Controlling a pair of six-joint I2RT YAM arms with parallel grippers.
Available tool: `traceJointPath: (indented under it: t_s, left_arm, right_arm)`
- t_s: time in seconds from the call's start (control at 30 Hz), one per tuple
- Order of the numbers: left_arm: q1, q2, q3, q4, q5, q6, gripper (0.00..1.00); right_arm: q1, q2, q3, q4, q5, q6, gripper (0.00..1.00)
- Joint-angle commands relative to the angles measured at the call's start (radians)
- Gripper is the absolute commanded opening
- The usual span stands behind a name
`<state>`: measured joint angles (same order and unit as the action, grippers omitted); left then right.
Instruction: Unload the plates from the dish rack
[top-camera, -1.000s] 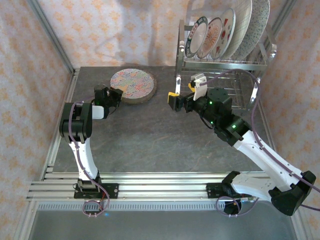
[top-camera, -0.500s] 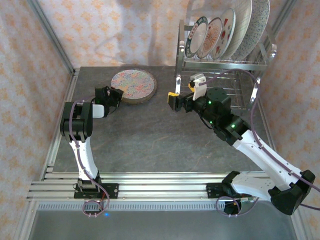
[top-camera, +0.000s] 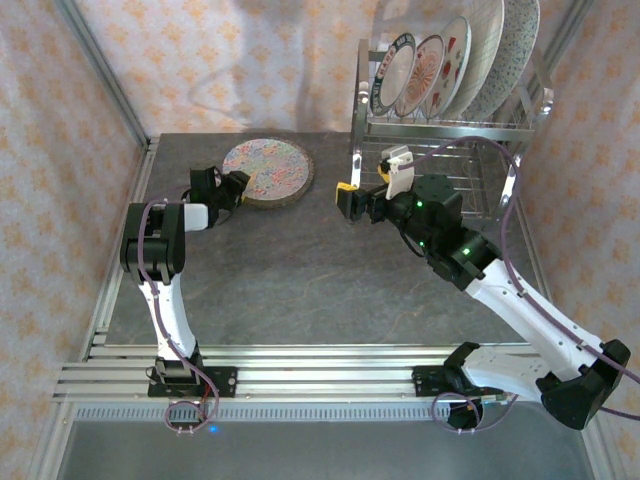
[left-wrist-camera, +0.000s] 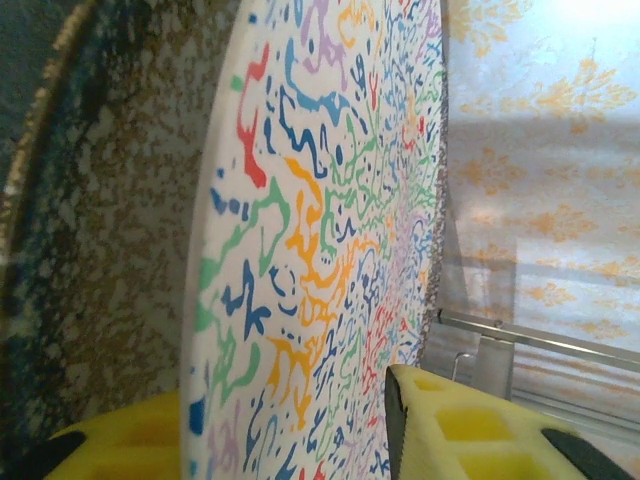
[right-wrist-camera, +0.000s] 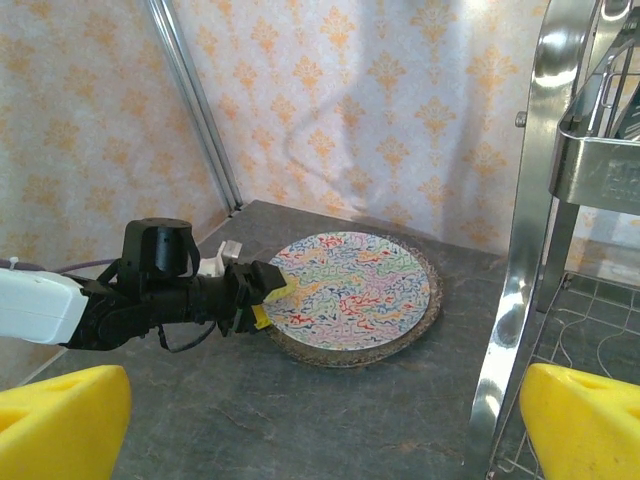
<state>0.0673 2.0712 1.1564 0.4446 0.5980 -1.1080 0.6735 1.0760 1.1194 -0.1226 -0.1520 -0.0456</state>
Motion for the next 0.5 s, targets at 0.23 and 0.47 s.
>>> traceJointPath:
  t_s: [0.23, 0.47]
  left_arm:
    - [0.002, -0.01, 0.116, -0.313, -0.032, 0.11, 0.44]
    - [0.002, -0.007, 0.186, -0.499, -0.068, 0.149, 0.45]
  right_arm:
    - [0.005, 0.001, 0.053, -0.01, 0.036, 0.014, 0.99]
    - [0.005, 0.005, 0.053, -0.009, 0.039, 0.021, 0.99]
